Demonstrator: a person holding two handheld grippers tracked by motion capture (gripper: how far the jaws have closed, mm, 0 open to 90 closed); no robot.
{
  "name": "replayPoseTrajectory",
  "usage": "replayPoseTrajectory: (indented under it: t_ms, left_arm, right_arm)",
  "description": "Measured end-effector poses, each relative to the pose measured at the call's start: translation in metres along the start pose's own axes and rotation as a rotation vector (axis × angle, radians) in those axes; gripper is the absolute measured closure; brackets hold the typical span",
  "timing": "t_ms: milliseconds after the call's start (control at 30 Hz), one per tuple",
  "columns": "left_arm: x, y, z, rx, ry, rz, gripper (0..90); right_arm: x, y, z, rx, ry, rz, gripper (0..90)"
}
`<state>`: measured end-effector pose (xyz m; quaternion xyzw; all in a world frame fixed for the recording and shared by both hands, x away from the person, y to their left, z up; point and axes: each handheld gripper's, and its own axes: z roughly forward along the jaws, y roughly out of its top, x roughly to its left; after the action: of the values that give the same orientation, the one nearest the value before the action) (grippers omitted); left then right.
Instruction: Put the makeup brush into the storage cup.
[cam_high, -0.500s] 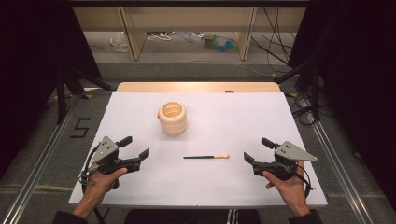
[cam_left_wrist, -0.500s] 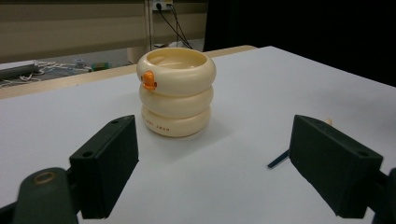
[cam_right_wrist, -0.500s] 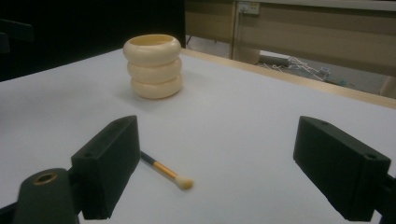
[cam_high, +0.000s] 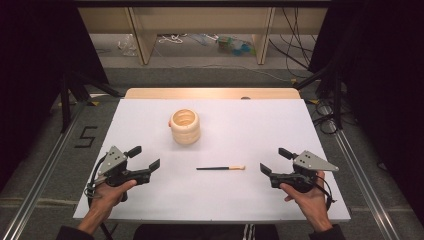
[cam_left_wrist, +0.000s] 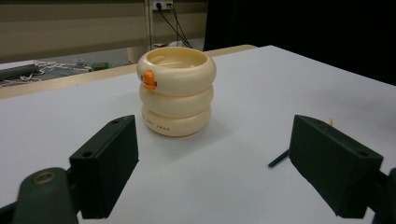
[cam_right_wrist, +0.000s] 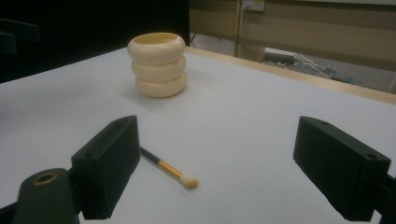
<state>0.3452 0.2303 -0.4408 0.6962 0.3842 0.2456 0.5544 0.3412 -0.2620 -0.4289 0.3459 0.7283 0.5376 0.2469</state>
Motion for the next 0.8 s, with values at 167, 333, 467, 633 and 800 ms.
replayPoseTrajectory:
  t_ms: [167, 333, 467, 633, 800]
  left_arm:
    - [0.0, 0.0, 0.0, 0.001, 0.002, -0.002, 15.5]
    - [0.001, 0.0, 0.0, 0.002, 0.004, -0.004, 15.5]
    - [0.001, -0.001, 0.001, 0.006, 0.002, -0.008, 15.5]
    - [0.002, -0.002, 0.002, 0.008, -0.003, -0.01, 15.5]
    - [0.001, -0.002, 0.002, 0.016, 0.002, -0.013, 15.5]
  right_arm:
    - [0.0, 0.004, 0.003, 0.038, 0.039, -0.012, 15.6]
    - [0.003, 0.013, 0.004, 0.092, 0.053, -0.056, 15.6]
    - [0.007, 0.023, 0.007, 0.161, 0.102, -0.1, 15.6]
    - [0.006, 0.032, 0.013, 0.277, 0.117, -0.161, 15.8]
    - [0.007, 0.038, 0.019, 0.317, 0.144, -0.179, 15.8]
